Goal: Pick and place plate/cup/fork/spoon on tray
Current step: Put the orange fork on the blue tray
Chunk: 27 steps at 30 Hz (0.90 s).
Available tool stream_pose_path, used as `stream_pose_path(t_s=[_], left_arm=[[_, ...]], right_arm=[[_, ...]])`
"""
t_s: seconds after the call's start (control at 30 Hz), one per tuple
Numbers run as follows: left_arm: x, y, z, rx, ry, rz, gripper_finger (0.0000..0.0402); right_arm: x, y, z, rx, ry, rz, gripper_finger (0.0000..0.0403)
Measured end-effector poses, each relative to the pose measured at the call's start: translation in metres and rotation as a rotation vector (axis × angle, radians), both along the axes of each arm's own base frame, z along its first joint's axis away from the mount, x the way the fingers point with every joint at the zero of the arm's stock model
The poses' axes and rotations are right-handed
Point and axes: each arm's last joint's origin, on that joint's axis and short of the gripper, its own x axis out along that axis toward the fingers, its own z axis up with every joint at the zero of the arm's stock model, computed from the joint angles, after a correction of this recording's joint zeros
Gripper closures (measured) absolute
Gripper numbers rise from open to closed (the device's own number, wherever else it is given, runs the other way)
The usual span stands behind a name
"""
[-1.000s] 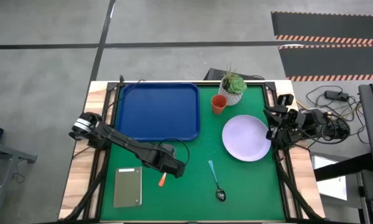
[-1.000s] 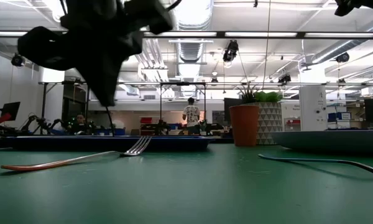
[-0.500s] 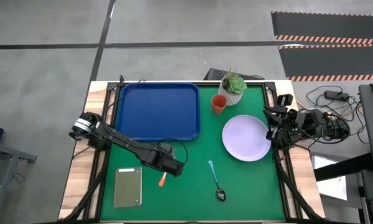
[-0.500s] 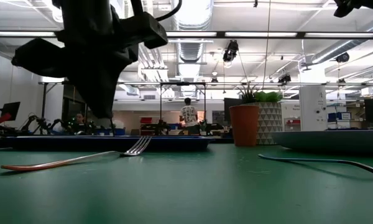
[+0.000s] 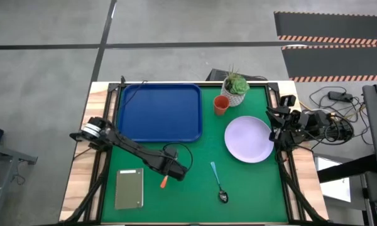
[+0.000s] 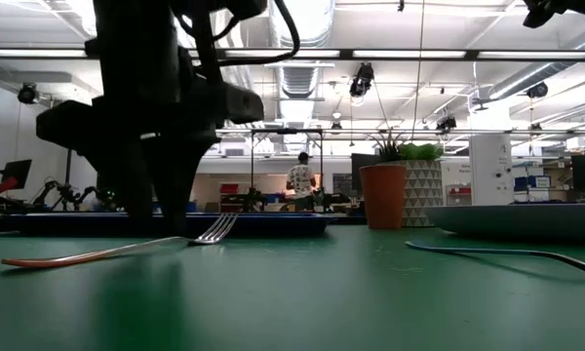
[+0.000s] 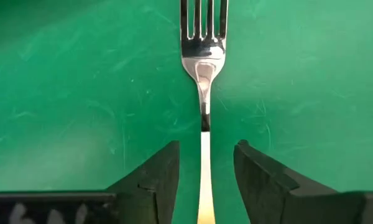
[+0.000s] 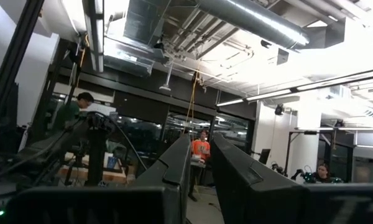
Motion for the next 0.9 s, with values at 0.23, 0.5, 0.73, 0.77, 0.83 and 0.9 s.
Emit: stream_pose_path(t_s=[0.23, 0.5, 0.73, 0.77, 0.83, 0.9], left_arm=[[0.000, 0.001, -0.007, 0.035, 0.013, -0.018, 0.0303], [-0.004, 0.003, -0.016, 0.036, 0.012, 0.001, 0.0356], [-0.004, 0.002, -0.016, 0.035, 0.008, -0.024, 0.0396], [-0.004, 0.002, -0.016, 0.034, 0.006, -0.024, 0.0396], [-0.004, 0.002, -0.014, 0.026, -0.004, -0.024, 0.0398], [-0.003, 0.002, -0.010, 0.014, -0.027, -0.027, 0.0399]], right_arm=[[0.000, 0.000, 0.000, 0.002, 0.002, 0.001, 0.0351], [0.001, 0.000, -0.001, 0.001, 0.012, 0.001, 0.0351], [0.001, 0.000, -0.002, -0.002, 0.018, 0.000, 0.0351], [0.001, 0.000, -0.002, -0.002, 0.018, 0.000, 0.0351], [0.001, 0.000, -0.002, -0.002, 0.018, 0.000, 0.0351], [0.001, 0.000, -0.002, -0.003, 0.018, -0.001, 0.0351]])
